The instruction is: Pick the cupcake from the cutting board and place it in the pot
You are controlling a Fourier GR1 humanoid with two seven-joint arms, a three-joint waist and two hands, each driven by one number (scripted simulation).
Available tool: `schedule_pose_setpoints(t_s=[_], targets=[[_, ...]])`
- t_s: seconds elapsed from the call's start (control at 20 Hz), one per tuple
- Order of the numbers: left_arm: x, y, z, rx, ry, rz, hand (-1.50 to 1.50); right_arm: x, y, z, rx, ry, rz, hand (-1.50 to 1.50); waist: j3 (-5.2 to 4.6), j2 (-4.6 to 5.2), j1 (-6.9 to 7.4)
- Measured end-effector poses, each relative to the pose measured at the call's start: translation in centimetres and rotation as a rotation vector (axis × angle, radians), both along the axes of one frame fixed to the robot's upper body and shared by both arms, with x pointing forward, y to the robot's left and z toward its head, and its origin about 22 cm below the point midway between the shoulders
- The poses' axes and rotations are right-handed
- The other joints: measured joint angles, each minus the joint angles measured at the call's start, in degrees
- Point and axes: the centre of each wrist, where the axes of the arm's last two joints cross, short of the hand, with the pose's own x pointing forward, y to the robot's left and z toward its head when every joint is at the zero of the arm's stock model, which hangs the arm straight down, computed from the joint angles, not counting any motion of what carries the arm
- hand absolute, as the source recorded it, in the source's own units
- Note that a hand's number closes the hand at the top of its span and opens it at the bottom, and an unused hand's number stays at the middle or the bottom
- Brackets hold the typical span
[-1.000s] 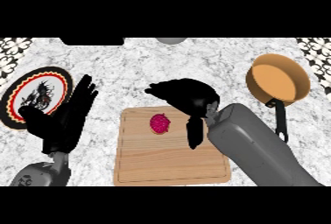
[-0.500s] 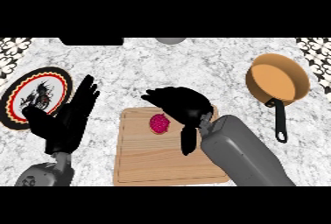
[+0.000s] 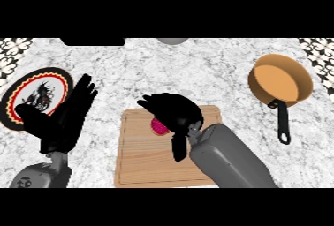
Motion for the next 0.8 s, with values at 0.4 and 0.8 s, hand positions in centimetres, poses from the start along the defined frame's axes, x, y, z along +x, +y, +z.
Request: schedule_pose_setpoints(t_s=[0.4,0.8], targets=[[0.3,0.1,-0.2,0.000,-0.003,-0.005,0.00,0.4,1.9,-2.4,-0.076,-0.008,-0.027,-1.50,0.00,0.06,0.24],[0.6,-0.7,-0.3,0.000,-0.002,-0.016,0.00,1.7,3.0,-4.7,-0.182,-0.019,-0.028,-1.50,0.00,0.15,0.57]])
